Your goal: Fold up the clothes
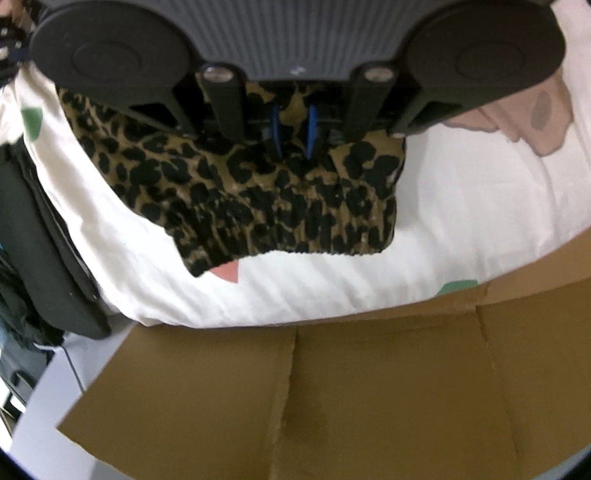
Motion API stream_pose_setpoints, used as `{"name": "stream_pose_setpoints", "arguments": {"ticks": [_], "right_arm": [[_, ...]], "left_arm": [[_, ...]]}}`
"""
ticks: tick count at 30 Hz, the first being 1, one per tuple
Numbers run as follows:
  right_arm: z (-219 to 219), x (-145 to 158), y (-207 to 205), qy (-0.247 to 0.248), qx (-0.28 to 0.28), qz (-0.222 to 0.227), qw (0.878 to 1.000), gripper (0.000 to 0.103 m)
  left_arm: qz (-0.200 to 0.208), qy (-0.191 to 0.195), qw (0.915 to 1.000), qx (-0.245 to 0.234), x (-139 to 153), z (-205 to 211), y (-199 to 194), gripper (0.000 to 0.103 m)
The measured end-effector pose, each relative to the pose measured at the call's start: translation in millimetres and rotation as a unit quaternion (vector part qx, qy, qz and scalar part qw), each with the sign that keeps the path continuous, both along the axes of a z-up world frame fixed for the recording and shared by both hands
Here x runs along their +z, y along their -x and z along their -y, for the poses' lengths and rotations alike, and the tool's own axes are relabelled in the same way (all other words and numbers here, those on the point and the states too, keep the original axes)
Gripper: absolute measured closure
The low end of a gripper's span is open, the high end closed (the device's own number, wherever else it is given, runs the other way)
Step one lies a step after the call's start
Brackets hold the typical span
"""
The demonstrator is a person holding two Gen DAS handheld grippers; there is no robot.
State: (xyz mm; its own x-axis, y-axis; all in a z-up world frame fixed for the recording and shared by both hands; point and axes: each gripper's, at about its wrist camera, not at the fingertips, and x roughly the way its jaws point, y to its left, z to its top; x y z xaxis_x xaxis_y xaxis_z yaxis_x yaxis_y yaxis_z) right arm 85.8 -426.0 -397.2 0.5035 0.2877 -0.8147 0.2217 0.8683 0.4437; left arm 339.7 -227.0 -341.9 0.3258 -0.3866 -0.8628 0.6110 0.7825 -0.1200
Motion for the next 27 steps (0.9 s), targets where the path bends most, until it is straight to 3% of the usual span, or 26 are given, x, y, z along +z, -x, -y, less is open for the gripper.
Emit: {"name": "stream_pose_setpoints", "arguments": {"ticks": [5, 13, 15, 16, 17, 21, 27], "right_arm": [[0.9, 1.1, 1.4, -0.005, -0.005, -0.005, 1.000, 0.096], [0.6, 23.1, 5.5, -0.001, 0.015, 0.026, 1.000, 0.092], [-2.6, 28.3, 6.1, 0.003, 0.021, 0.036, 0.999, 0.088], [-4.9, 30.5, 6.5, 0.005, 0.025, 0.040, 0.999, 0.079], [-7.9, 32.4, 7.0, 0.005, 0.029, 0.045, 0.999, 0.070], [-24.2, 35.4, 3.8, 0.017, 0.061, 0.055, 0.996, 0.069], [-48.3, 25.3, 0.7, 0.040, 0.102, 0.040, 0.993, 0.069]], "left_arm": [[-0.011, 0.007, 0.9999, 0.000, 13.0, -7.6, 6.1, 0.087], [-0.017, 0.020, 0.9978, -0.060, 48.0, -32.3, 60.8, 0.085], [-0.025, 0.031, 0.9972, -0.062, 51.6, -38.8, 75.0, 0.083], [-0.029, 0.036, 0.9969, -0.064, 52.4, -41.5, 81.9, 0.083], [-0.031, 0.038, 0.9967, -0.065, 51.2, -43.1, 88.4, 0.082], [-0.048, 0.045, 0.9959, -0.062, 35.7, -46.7, 109.0, 0.082], [-0.066, 0.012, 0.9944, -0.081, 3.4, -46.6, 140.5, 0.083]]}}
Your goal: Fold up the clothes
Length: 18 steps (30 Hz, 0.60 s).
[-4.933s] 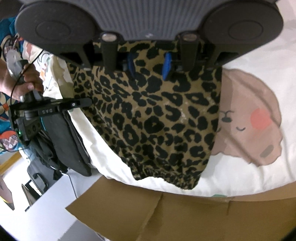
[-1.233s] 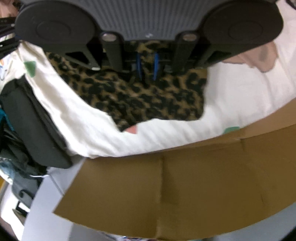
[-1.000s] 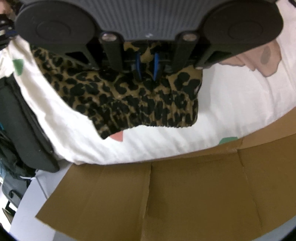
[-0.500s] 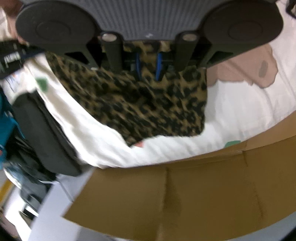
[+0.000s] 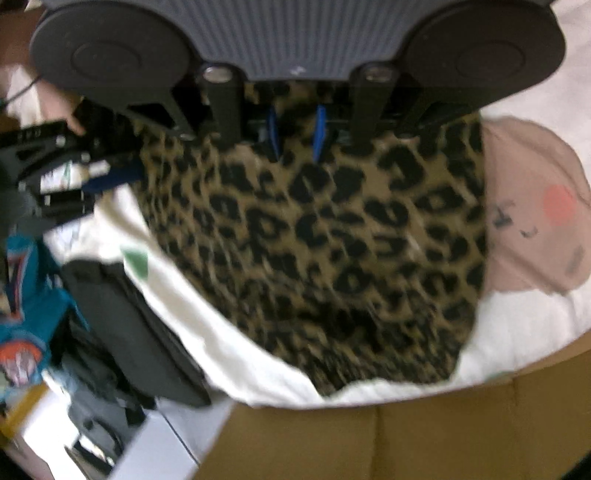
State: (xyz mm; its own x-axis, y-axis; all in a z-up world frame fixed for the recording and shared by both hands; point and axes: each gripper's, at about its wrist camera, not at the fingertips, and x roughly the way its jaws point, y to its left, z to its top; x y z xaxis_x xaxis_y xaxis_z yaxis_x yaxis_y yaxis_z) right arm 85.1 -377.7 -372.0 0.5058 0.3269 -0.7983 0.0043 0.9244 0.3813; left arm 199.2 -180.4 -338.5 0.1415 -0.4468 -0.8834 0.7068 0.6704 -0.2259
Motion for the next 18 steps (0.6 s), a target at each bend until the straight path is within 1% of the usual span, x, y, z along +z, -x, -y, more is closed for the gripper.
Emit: {"name": "stream_pose_setpoints", "arguments": {"ticks": [2, 7, 13, 18], "right_arm": [[-4.5, -0.7, 1.5, 0.004, 0.008, -0.004, 1.000, 0.069], [-15.7, -2.3, 5.1, 0.015, 0.027, -0.012, 0.999, 0.069], [-31.1, 10.2, 2.4, -0.007, 0.061, 0.018, 0.998, 0.068], [-50.6, 5.4, -5.5, 0.001, 0.087, 0.018, 0.996, 0.068]], "left_arm": [[0.005, -0.012, 0.9999, -0.010, -4.8, -2.5, 10.0, 0.083], [0.011, -0.016, 0.9997, -0.013, -1.1, -18.2, 25.8, 0.083], [0.011, -0.006, 0.9999, -0.011, 8.4, -32.6, 41.9, 0.081], [0.005, -0.013, 0.9998, -0.013, -7.3, -28.8, 47.7, 0.080]]}}
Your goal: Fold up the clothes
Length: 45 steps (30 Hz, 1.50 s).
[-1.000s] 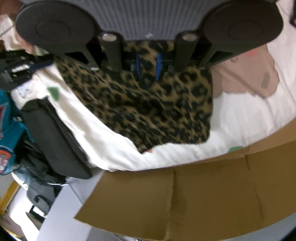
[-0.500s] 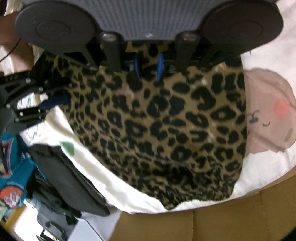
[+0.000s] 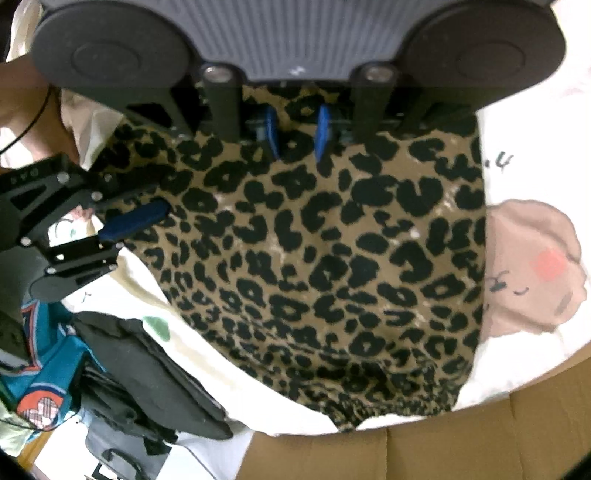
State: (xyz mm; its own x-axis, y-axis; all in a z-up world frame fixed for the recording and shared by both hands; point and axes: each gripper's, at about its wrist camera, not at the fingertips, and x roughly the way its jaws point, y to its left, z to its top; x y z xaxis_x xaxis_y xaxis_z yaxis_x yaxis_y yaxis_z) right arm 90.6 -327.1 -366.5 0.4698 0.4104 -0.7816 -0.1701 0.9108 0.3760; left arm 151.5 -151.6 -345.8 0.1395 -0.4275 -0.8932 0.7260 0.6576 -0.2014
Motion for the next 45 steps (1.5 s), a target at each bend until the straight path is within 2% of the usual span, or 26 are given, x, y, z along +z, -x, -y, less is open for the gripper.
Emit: {"name": "stream_pose_setpoints", "arguments": {"ticks": [4, 7, 12, 20, 24, 27, 30, 34, 39, 42, 45], "right_arm": [[-9.1, -3.1, -6.1, -0.006, 0.008, 0.009, 1.000, 0.069], [-17.1, -7.0, -13.4, 0.008, 0.015, 0.014, 1.000, 0.069], [-32.1, -14.4, -14.8, 0.038, 0.046, 0.006, 0.998, 0.069], [-40.1, -14.5, -1.8, 0.051, 0.068, -0.001, 0.996, 0.068], [-42.5, -15.0, 5.1, 0.034, 0.085, -0.021, 0.996, 0.068], [-32.9, -11.8, 6.1, 0.009, 0.074, -0.034, 0.997, 0.068], [-13.8, -0.4, 7.0, -0.020, 0.043, -0.032, 0.998, 0.067], [15.3, 17.1, 9.1, -0.048, -0.001, -0.024, 0.999, 0.067], [41.8, 23.0, 16.0, -0.048, -0.039, -0.028, 0.998, 0.067], [55.8, 23.2, 21.1, -0.047, -0.059, -0.034, 0.997, 0.066], [69.7, 23.3, 26.2, -0.045, -0.079, -0.039, 0.995, 0.066]], "left_arm": [[0.009, -0.007, 0.9999, -0.003, -5.3, 3.6, 3.2, 0.078], [0.008, -0.009, 0.9999, -0.007, -2.8, 1.5, 8.7, 0.078], [-0.008, -0.008, 0.9997, -0.021, -0.4, -12.1, 26.3, 0.078], [-0.024, -0.018, 0.9986, -0.043, 1.7, -18.9, 45.5, 0.078], [-0.046, -0.016, 0.9976, -0.049, 3.6, -22.5, 46.8, 0.078], [-0.054, -0.018, 0.9975, -0.041, 10.1, -32.5, 43.2, 0.078], [-0.058, -0.008, 0.9981, -0.018, 21.8, -50.6, 36.9, 0.074], [-0.050, -0.007, 0.9980, 0.039, 36.4, -83.4, 21.7, 0.068], [-0.037, -0.024, 0.9937, 0.103, 41.5, -116.4, 13.3, 0.064], [-0.029, -0.043, 0.9905, 0.127, 40.8, -134.2, 13.8, 0.064], [-0.035, -0.045, 0.9870, 0.150, 39.9, -148.6, 13.7, 0.064]]}}
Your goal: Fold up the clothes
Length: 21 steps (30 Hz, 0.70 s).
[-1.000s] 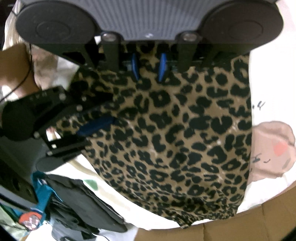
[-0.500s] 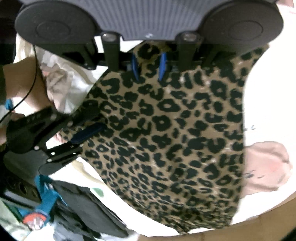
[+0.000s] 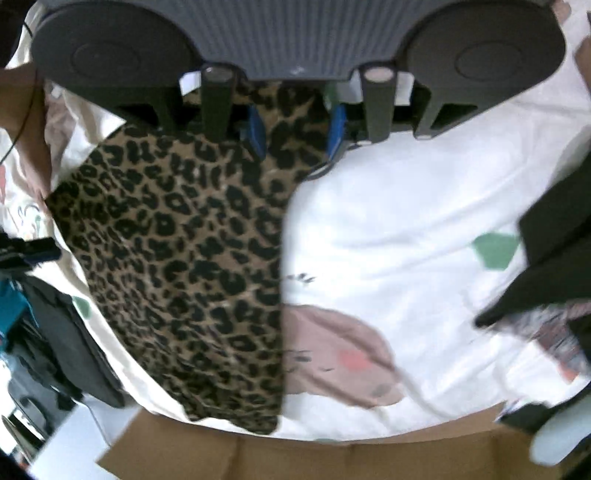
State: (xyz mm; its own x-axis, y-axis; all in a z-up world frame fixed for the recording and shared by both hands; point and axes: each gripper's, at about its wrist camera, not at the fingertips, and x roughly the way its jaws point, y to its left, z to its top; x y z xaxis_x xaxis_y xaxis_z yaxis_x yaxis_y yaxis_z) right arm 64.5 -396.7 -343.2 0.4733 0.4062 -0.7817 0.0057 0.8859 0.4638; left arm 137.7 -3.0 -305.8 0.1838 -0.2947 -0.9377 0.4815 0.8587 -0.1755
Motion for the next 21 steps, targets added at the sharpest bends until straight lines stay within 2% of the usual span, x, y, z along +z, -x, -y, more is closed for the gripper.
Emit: {"name": "stream_pose_setpoints", "arguments": {"ticks": [4, 6, 8, 11, 16, 21], "right_arm": [[14.8, -0.8, 6.8, 0.007, -0.022, -0.011, 1.000, 0.066], [20.3, -2.8, 11.1, 0.008, -0.031, -0.019, 0.999, 0.064], [24.6, -6.4, 15.6, 0.004, -0.039, -0.028, 0.999, 0.060], [29.8, -17.8, 19.3, -0.012, -0.056, -0.049, 0.997, 0.060], [38.0, -45.2, 21.9, -0.089, -0.092, -0.082, 0.988, 0.060], [37.4, -66.3, 20.6, -0.142, -0.104, -0.106, 0.979, 0.060]], "left_arm": [[-0.020, -0.001, 0.9998, 0.007, -2.9, -11.0, 7.4, 0.064], [-0.025, -0.003, 0.9997, 0.004, -2.9, -16.0, 13.6, 0.058], [-0.028, -0.004, 0.9995, 0.013, -4.8, -21.0, 15.8, 0.057], [-0.030, 0.014, 0.9987, 0.038, -9.6, -28.4, 13.7, 0.057], [-0.047, 0.047, 0.9955, 0.067, -22.9, -36.1, 8.5, 0.057], [-0.073, 0.071, 0.9916, 0.079, -36.5, -43.3, 6.6, 0.057]]}}
